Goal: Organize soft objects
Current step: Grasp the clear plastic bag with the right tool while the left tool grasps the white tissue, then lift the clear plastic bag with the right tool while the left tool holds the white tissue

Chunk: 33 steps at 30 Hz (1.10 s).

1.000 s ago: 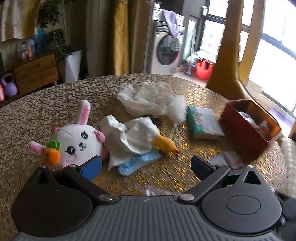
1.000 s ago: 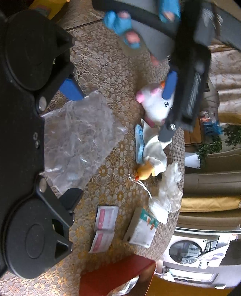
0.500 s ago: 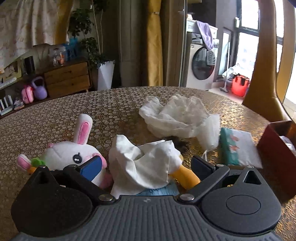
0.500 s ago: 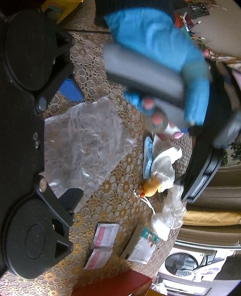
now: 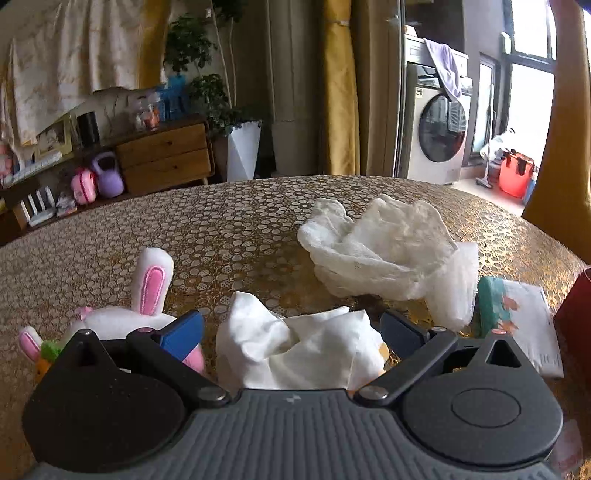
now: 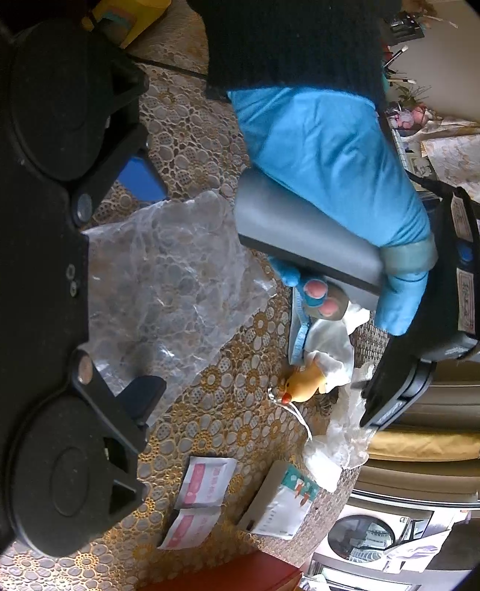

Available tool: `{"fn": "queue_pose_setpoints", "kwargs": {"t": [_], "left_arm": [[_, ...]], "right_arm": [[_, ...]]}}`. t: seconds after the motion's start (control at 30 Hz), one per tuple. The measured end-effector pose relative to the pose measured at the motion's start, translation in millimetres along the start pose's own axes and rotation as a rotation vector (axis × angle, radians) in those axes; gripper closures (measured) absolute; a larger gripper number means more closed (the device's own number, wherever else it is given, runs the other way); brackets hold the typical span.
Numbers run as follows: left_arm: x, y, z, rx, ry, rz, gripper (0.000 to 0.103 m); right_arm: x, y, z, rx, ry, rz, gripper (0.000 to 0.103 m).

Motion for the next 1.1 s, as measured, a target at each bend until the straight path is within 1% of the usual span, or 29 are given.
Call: {"fn": "queue_pose_setpoints", "kwargs": {"t": [0.1, 0.2, 0.33, 0.43, 0.53, 0.6, 0.67, 0.7, 0.73, 0.8, 0.83, 0.87, 0.9, 0.97, 1.0, 1.07, 1.1], "left_arm": [[0, -9, -2, -0.035, 0.014, 0.000, 0.001], [-3, -13, -3, -0.051, 0.026, 0.005, 0.001], [-5, -18, -5, -0.066, 0.020, 0.004, 0.001], [-6, -20, -6, -0.076, 0.022, 0.002, 0.005], [-6, -21, -8, -0.080, 0.020, -0.002, 0.011], [-7, -23, -8, -0.092, 0.019, 0.002, 0.022], [-8, -22, -7, -0.096, 0.016, 0.012, 0.028], [-8, -22, -7, -0.097, 0.015, 0.021, 0.035], [-9, -21, -7, -0.101, 0.016, 0.032, 0.038], [-9, -20, -8, -0.107, 0.021, 0.053, 0.052], [-9, -19, -8, -0.109, 0.021, 0.062, 0.055], [-9, -18, -8, -0.111, 0.017, 0.074, 0.063], [-8, -17, -8, -0.112, 0.014, 0.080, 0.069], [-7, -14, -9, -0.112, 0.008, 0.089, 0.072], [-7, -13, -9, -0.112, 0.004, 0.093, 0.079], [-9, -12, -10, -0.120, 0.010, 0.109, 0.086], [-10, -12, -11, -0.125, 0.015, 0.118, 0.089]], "right_arm": [[0, -2, 0, -0.001, 0.006, 0.009, 0.002], [0, -2, 0, 0.001, 0.012, 0.016, 0.002], [-5, -4, 2, -0.005, 0.061, 0.047, 0.003], [-5, -2, 3, 0.003, 0.061, 0.047, 0.004], [-5, 0, 2, 0.008, 0.068, 0.046, 0.007], [-7, 3, 3, 0.013, 0.075, 0.041, 0.013], [-9, 5, 3, 0.018, 0.082, 0.033, 0.023], [-11, 6, 3, 0.021, 0.088, 0.028, 0.025], [-12, 7, 3, 0.023, 0.093, 0.026, 0.029], [-13, 8, 3, 0.027, 0.098, 0.023, 0.039], [-14, 9, 3, 0.030, 0.100, 0.024, 0.049], [-14, 10, 2, 0.032, 0.102, 0.029, 0.054], [-14, 10, 2, 0.030, 0.098, 0.030, 0.055], [-13, 10, 1, 0.031, 0.092, 0.045, 0.066], [-12, 10, 1, 0.031, 0.093, 0.048, 0.068], [-11, 10, 0, 0.034, 0.077, 0.060, 0.085], [-9, 11, 0, 0.036, 0.068, 0.075, 0.086]]}}
Point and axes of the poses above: each gripper's, at about its wrist camera, not at the fingertips, and y roughly against the way its jaws point, x to its right, z to its underside, the point moved 3 cm from there along -y, roughly the way its jaws point, and after that the axes turned 3 degrees about -x, right-handed, at the moved point
